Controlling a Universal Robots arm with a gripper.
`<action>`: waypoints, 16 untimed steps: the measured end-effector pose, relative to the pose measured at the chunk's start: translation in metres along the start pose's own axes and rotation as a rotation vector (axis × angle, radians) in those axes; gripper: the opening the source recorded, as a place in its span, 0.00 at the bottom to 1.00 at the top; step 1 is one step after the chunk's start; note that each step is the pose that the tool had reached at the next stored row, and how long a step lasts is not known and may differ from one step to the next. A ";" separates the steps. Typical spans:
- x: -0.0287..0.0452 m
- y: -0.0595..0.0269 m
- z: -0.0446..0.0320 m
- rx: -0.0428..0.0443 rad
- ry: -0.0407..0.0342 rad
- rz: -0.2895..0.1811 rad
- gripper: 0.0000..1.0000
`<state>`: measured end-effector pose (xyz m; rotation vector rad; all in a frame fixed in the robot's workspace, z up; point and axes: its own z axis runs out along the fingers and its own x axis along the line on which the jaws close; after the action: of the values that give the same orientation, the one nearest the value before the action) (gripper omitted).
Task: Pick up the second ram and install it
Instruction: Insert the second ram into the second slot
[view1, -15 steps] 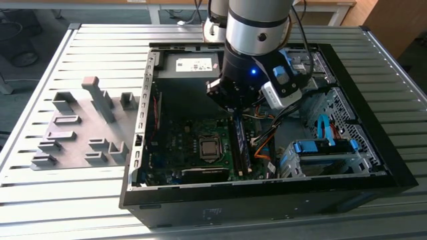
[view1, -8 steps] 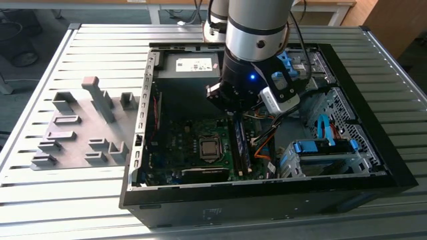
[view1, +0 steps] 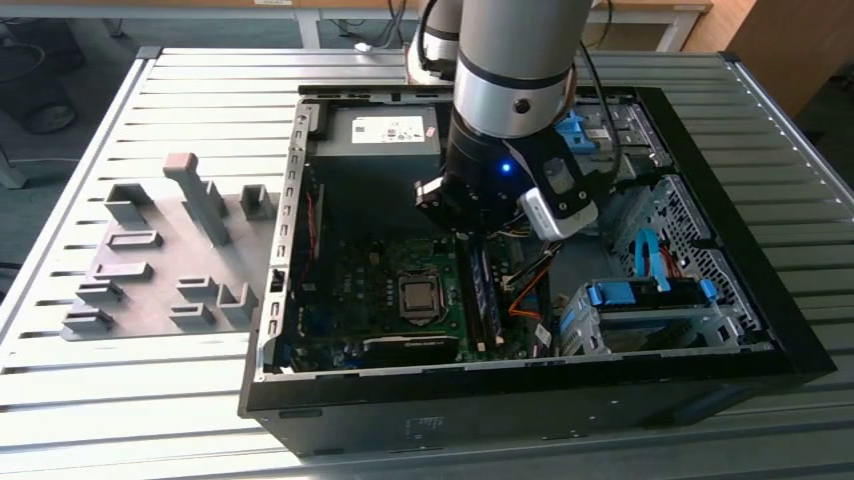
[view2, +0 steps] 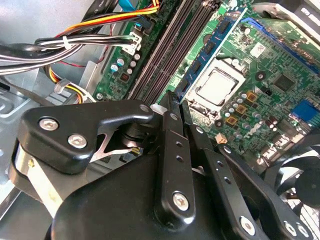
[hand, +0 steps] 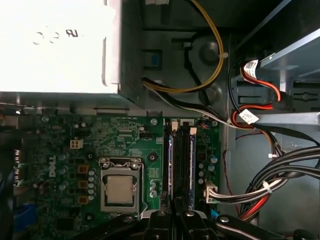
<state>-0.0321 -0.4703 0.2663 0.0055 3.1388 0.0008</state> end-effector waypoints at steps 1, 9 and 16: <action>-0.0003 -0.0003 0.0015 -0.0001 -0.0001 0.001 0.14; -0.0012 -0.0009 0.0137 -0.0007 0.0000 0.013 0.14; -0.0012 -0.0010 0.0257 -0.0006 0.0000 0.021 0.14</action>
<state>-0.0309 -0.4713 0.2406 0.0392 3.1386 0.0018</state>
